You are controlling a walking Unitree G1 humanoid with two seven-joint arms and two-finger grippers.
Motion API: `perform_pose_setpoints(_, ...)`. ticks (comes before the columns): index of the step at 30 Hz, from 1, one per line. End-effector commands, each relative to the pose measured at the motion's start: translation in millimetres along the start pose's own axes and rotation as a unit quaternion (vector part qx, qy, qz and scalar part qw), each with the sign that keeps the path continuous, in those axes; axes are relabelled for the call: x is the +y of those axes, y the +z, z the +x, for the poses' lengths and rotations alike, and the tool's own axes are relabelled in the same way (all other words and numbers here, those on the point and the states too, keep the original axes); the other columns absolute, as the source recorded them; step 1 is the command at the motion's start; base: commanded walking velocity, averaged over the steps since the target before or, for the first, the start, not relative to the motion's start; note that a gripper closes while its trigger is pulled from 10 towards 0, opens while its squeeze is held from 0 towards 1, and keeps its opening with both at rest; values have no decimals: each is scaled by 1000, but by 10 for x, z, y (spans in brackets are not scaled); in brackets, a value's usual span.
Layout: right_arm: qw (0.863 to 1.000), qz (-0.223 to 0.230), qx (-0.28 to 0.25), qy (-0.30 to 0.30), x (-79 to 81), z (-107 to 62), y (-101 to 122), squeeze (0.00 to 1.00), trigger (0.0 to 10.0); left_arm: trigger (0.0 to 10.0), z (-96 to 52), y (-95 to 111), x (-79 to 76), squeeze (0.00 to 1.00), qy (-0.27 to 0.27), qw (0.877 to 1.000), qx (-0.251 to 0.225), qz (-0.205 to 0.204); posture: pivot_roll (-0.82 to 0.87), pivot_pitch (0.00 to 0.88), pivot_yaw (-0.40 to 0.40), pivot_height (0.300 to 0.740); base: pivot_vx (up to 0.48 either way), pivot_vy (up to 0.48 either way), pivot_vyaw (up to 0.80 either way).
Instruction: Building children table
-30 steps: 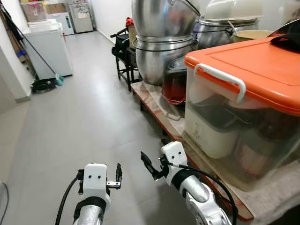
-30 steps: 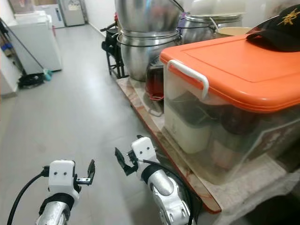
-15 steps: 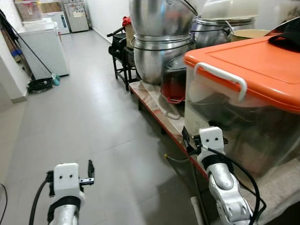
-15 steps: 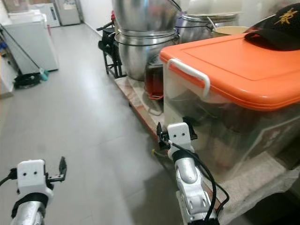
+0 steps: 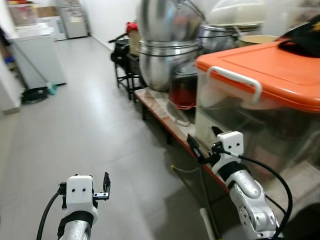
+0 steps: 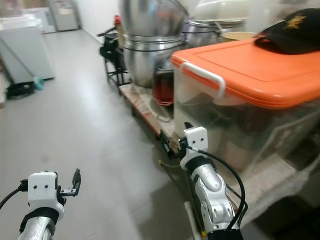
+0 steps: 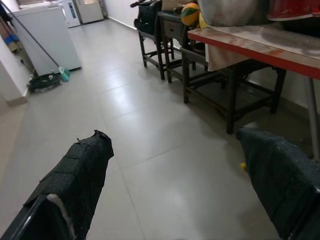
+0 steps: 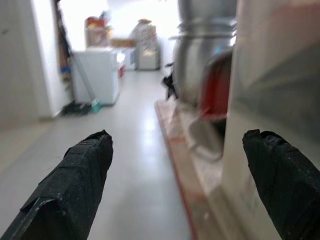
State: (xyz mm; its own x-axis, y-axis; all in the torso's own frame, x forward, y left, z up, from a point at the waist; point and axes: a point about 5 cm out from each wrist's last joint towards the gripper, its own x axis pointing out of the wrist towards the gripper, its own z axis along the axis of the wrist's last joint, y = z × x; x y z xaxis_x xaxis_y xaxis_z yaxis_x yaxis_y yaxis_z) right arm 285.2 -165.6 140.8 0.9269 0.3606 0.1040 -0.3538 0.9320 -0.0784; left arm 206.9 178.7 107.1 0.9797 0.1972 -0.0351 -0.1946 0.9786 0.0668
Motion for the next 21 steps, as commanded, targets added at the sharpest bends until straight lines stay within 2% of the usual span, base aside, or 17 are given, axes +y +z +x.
perform_pose_setpoints(1, 999, -7, 14, 28, 56, -53, -51, 0, 10000, 10000, -10, -25, 21, 0, -2, 1000, 5, 3, 13, 0, 43, 740, 0, 0, 0)
perform_pose_setpoints(4, 998, 10, 32, 60, 92, -82, -112, 0, 10000, 10000, -12, -30, 9, 0, -3, 1000, 6, 1, 13, 0, 43, 740, 0, 0, 0)
perform_pose_setpoints(6, 998, 10, 32, 60, 92, -82, -112, 0, 10000, 10000, -12, -30, 9, 0, -3, 1000, 6, 1, 13, 0, 43, 740, 0, 0, 0)
perform_pose_setpoints(7, 996, 26, 34, 82, 121, -75, -109, 0, 10000, 10000, -17, -35, -7, 0, -6, 1000, 7, 0, 11, 0, 46, 740, 0, 0, 0)
perform_pose_setpoints(15, 992, 55, 34, 104, 243, 76, -58, 0, 10000, 10000, -18, -43, -32, 0, -9, 1000, 9, 0, 11, 0, 46, 740, 0, 0, 0)
perform_pose_setpoints(16, 992, 57, 32, 110, 309, 128, -43, 0, 10000, 10000, -15, -41, -35, 0, -8, 1000, 9, 0, 11, 0, 46, 740, 0, 0, 0)
perform_pose_setpoints(17, 992, 57, 32, 110, 309, 128, -43, 0, 10000, 10000, -15, -41, -35, 0, -8, 1000, 9, 0, 11, 0, 46, 740, 0, 0, 0)
perform_pose_setpoints(21, 985, 40, 40, 165, 668, 302, -48, 0, 10000, 10000, -14, -24, -44, 0, -8, 1000, 7, 0, 27, 0, 37, 740, 0, 0, 0)
